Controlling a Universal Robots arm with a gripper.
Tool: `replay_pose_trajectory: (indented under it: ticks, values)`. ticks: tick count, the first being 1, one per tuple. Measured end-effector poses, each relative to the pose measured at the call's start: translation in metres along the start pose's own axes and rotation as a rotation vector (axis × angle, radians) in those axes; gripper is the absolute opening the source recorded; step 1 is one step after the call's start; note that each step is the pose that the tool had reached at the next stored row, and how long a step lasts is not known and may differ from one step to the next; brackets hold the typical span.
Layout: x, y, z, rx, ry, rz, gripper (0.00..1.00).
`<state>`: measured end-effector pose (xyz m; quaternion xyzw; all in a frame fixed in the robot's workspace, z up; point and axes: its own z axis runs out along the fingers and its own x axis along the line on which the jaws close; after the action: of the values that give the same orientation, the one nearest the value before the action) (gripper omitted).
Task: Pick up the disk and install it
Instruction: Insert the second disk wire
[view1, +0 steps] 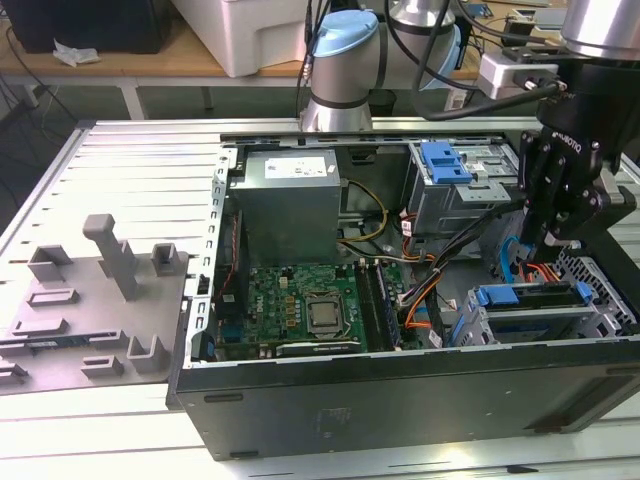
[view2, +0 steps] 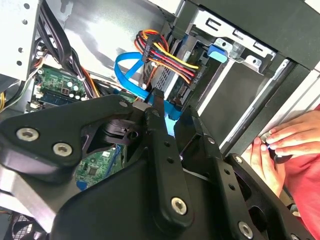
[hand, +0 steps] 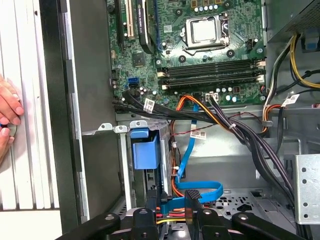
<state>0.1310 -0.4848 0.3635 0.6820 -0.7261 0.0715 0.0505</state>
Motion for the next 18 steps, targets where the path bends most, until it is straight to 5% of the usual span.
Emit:
replay_pose_trajectory:
  ticks: [4, 8, 18]
  values:
    - [0.0002, 0.0, 0.0005, 0.0, -0.0001, 0.0, 0.35]
    - [0.0002, 0.0, 0.0009, 0.0, -0.0004, 0.0, 0.16]
    - [0.0009, 0.0003, 0.0014, -0.0001, -0.0006, 0.0, 0.16]
